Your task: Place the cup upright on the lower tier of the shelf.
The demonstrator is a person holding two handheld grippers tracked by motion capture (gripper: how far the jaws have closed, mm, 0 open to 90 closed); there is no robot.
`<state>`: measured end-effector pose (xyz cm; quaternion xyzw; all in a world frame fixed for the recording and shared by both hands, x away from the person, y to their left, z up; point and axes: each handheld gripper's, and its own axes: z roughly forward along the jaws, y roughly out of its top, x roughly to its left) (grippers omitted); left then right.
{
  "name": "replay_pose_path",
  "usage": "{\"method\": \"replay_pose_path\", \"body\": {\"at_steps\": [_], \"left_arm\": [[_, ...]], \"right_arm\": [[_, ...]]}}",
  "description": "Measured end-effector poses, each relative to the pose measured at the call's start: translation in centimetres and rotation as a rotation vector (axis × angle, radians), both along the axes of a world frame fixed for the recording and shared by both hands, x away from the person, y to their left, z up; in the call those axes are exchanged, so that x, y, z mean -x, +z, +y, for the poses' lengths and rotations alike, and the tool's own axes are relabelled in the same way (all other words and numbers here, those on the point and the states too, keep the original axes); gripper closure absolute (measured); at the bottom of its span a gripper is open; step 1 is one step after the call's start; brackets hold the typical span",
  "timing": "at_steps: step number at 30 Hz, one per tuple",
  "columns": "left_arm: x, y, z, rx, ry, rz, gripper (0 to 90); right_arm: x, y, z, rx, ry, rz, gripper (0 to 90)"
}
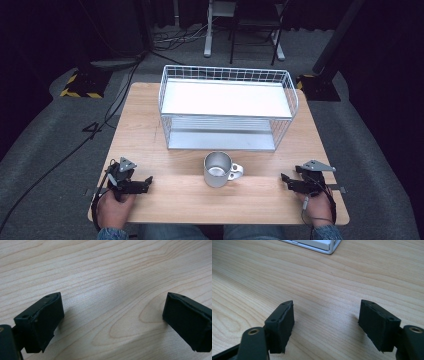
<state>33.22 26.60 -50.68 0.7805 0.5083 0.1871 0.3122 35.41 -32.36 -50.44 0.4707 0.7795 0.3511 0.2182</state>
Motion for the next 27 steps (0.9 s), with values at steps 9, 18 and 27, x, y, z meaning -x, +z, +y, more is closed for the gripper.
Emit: {"method": "replay_pose_path", "body": {"at_steps": [9, 18, 27], "left_arm": [[0.0, 0.0, 0.0, 0.0, 0.0, 0.0, 3.8], [0.0, 0.0, 0.0, 0.0, 0.0, 0.0, 3.8], [-0.02, 0.0, 0.0, 0.002, 0.002, 0.001, 3.8]], "right_arm": [[-0.13, 0.02, -0.28, -0.009, 0.022, 0.0, 30.7], [-0.03, 0.02, -0.08, -0.007, -0.006, 0.001, 30.3], [-0.04, 0.65, 0.1, -0.007, 0.001, 0.017, 24.5]]}}
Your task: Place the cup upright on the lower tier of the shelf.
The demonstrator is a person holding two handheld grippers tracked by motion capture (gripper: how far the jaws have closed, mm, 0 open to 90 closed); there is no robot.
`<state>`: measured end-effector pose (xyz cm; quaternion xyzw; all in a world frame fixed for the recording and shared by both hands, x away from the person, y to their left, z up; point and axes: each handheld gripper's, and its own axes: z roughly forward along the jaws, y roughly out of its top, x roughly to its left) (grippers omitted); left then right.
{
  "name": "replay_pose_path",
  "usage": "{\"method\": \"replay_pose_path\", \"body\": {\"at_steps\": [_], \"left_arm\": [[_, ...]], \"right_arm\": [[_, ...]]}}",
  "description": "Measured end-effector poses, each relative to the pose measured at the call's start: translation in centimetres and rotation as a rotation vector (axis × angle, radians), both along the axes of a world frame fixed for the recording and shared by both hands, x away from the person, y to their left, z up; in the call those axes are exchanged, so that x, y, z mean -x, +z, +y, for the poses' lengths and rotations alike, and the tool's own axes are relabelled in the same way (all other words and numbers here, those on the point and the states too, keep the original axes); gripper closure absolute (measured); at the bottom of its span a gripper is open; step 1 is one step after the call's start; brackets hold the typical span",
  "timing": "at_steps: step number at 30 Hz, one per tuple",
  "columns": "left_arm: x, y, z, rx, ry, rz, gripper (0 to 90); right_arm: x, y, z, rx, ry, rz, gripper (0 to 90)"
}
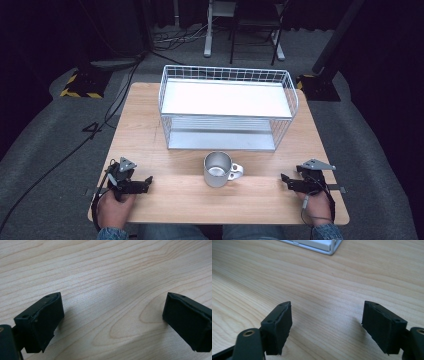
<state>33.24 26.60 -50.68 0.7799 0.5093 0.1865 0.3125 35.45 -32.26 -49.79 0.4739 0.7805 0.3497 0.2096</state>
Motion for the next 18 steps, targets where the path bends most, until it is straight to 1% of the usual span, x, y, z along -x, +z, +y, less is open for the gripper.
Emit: {"method": "replay_pose_path", "body": {"at_steps": [5, 7, 8, 9, 10, 11, 12, 14, 15, 16, 17, 18], "left_arm": [[0.0, 0.0, 0.0, -0.001, -0.001, 0.0, 3.9], [0.0, 0.0, 0.0, 0.0, 0.0, 0.0, 3.8], [0.0, 0.0, 0.0, 0.0, 0.0, 0.0, 3.9], [0.0, 0.0, 0.0, 0.0, 0.0, 0.0, 3.9], [0.0, 0.0, 0.0, 0.0, 0.0, 0.0, 3.8], [0.0, 0.0, 0.0, 0.0, 0.0, 0.0, 3.8], [0.0, 0.0, 0.0, 0.0, 0.0, -0.001, 3.8], [0.0, 0.0, 0.0, 0.0, 0.0, 0.0, 3.8], [0.0, 0.0, 0.0, 0.0, 0.0, 0.0, 3.8], [0.0, 0.0, 0.0, 0.0, 0.0, 0.0, 3.8], [0.0, 0.0, 0.0, 0.0, 0.0, 0.0, 3.8], [0.0, 0.0, 0.0, 0.0, 0.0, 0.0, 3.8]], "right_arm": [[0.3, 1.3, 0.2, -0.042, 0.012, -0.023, 24.7], [0.5, 1.8, 0.4, -0.054, 0.022, -0.035, 25.4], [0.5, 1.8, 0.4, -0.054, 0.022, -0.035, 25.4], [0.6, 2.2, 0.6, -0.066, 0.037, -0.042, 25.6], [0.8, 2.8, 1.1, -0.084, 0.064, -0.046, 25.7], [0.8, 2.8, 1.1, -0.084, 0.064, -0.046, 25.7], [1.0, 3.4, 1.8, -0.1, 0.108, -0.046, 26.0], [1.1, 3.6, 2.1, -0.1, 0.119, -0.05, 26.0], [1.3, 4.1, 2.8, -0.101, 0.161, -0.064, 26.0], [1.3, 4.1, 2.8, -0.101, 0.161, -0.064, 26.0], [1.5, 4.6, 3.5, -0.105, 0.193, -0.067, 26.0], [1.6, 4.9, 3.9, -0.106, 0.209, -0.073, 25.9]]}}
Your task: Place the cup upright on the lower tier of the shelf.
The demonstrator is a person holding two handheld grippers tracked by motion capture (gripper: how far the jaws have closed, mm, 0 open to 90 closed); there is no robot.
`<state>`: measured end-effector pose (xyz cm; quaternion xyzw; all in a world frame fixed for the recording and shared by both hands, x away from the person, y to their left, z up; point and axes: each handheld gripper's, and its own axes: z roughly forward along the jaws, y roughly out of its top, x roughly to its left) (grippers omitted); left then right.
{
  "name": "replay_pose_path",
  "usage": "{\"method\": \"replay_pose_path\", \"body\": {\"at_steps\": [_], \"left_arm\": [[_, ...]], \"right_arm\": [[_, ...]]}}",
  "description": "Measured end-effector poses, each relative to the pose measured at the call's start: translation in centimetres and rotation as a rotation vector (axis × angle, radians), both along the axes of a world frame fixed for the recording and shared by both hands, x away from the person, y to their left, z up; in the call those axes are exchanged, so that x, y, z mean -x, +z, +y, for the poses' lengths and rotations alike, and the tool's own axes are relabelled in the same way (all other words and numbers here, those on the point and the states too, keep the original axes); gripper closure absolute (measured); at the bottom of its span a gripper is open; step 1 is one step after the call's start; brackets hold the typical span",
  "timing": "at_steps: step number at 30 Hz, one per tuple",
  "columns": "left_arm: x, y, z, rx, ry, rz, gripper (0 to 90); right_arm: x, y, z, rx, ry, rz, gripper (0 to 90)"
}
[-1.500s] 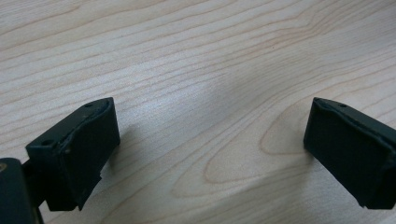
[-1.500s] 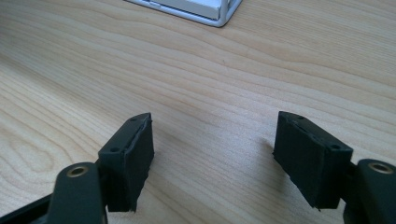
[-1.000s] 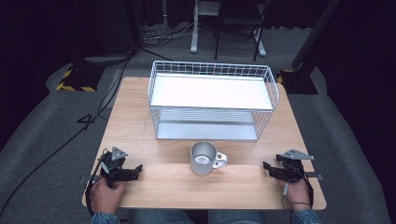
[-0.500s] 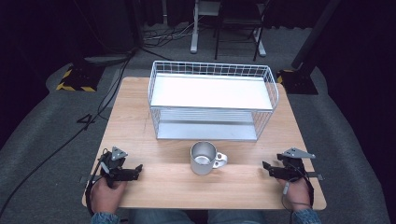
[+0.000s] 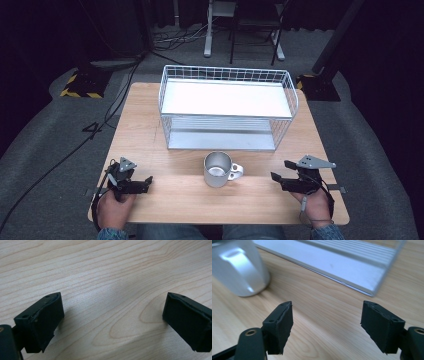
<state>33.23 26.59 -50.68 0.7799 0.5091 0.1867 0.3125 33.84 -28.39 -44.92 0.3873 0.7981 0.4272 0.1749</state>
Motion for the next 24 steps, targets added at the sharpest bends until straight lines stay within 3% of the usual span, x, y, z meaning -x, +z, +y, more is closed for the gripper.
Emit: {"method": "replay_pose_path", "body": {"at_steps": [8, 10, 18, 24], "left_arm": [[0.0, 0.0, 0.0, 0.0, 0.0, 0.0, 3.8], [0.0, 0.0, 0.0, -0.001, -0.001, 0.0, 3.8], [0.0, 0.0, 0.0, 0.0, 0.0, 0.0, 3.8], [0.0, 0.0, 0.0, 0.0, 0.0, 0.0, 3.8]], "right_arm": [[0.4, 1.4, 2.0, -0.032, 0.069, -0.016, 24.8], [0.2, 1.7, 2.7, -0.071, 0.095, 0.0, 23.9], [0.0, 2.5, 4.6, -0.047, 0.142, -0.031, 24.0], [-0.4, 2.0, 6.5, -0.06, 0.196, 0.008, 25.9]]}}
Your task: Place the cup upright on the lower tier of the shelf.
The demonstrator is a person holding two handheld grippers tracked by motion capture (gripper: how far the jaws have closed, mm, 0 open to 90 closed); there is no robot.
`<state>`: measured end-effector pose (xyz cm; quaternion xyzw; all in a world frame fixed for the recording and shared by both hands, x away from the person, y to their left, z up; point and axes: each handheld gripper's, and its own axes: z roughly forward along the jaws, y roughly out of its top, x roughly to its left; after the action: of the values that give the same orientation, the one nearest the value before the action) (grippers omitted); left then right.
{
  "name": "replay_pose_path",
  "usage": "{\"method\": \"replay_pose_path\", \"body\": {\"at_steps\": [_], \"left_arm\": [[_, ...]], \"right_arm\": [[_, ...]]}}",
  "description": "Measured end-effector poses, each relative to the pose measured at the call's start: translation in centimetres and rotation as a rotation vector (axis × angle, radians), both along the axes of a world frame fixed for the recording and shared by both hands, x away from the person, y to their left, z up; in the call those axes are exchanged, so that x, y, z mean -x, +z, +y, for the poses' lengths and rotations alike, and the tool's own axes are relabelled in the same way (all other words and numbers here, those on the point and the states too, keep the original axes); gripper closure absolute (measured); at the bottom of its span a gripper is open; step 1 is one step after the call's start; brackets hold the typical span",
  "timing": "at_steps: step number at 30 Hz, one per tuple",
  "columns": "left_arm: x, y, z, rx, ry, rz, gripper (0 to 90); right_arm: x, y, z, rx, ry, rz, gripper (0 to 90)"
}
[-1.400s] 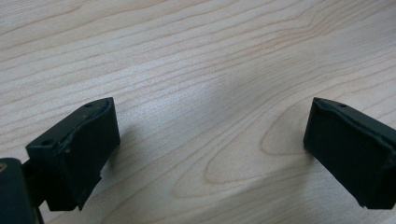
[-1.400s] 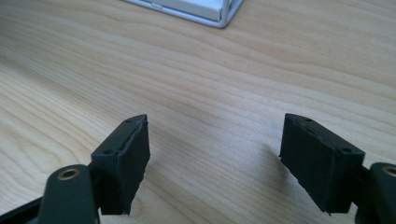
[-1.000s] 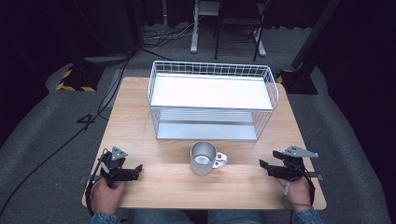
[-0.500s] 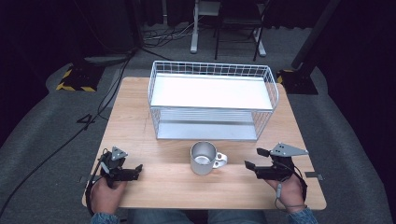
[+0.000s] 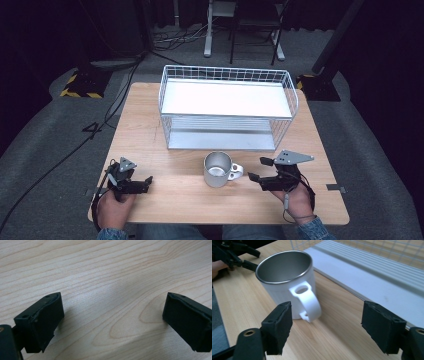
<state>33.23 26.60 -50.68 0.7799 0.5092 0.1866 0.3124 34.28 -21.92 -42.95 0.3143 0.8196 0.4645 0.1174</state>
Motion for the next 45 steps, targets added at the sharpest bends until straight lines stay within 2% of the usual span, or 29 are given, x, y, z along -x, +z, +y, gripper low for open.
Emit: {"method": "replay_pose_path", "body": {"at_steps": [4, 6, 17, 20, 26, 30, 37, 39, 45], "left_arm": [[0.0, 0.0, 0.0, 0.0, 0.0, 0.0, 3.8], [0.0, 0.0, 0.0, 0.0, 0.0, 0.0, 3.8], [0.0, 0.0, 0.0, 0.0, -0.001, 0.0, 3.9], [0.0, 0.0, 0.0, 0.0, -0.001, 0.0, 3.8], [0.0, 0.0, 0.0, 0.0, 0.0, 0.0, 3.8], [0.0, 0.0, 0.0, 0.0, 0.0, 0.001, 3.9], [0.0, 0.0, 0.0, 0.0, 0.0, 0.0, 3.8], [0.0, 0.0, 0.0, 0.0, 0.0, 0.0, 3.8], [0.0, 0.0, 0.0, 0.0, 0.0, 0.0, 3.8]], "right_arm": [[-0.1, -0.2, 0.8, 0.004, 0.029, 0.013, 29.0], [-0.4, -0.5, 1.7, 0.019, 0.071, 0.034, 34.6], [-1.2, -1.4, 3.0, 0.046, 0.099, 0.07, 41.1], [-1.6, -1.7, 3.5, 0.077, 0.103, 0.068, 47.3], [-2.1, -1.9, 4.1, 0.103, 0.108, 0.055, 51.5], [-2.3, -2.0, 4.6, 0.142, 0.131, 0.042, 53.6], [-1.9, -1.7, 4.8, 0.157, 0.146, 0.036, 59.4], [-1.7, -1.6, 4.7, 0.158, 0.152, 0.031, 65.5], [-1.5, -1.6, 4.8, 0.174, 0.166, 0.014, 67.7]]}}
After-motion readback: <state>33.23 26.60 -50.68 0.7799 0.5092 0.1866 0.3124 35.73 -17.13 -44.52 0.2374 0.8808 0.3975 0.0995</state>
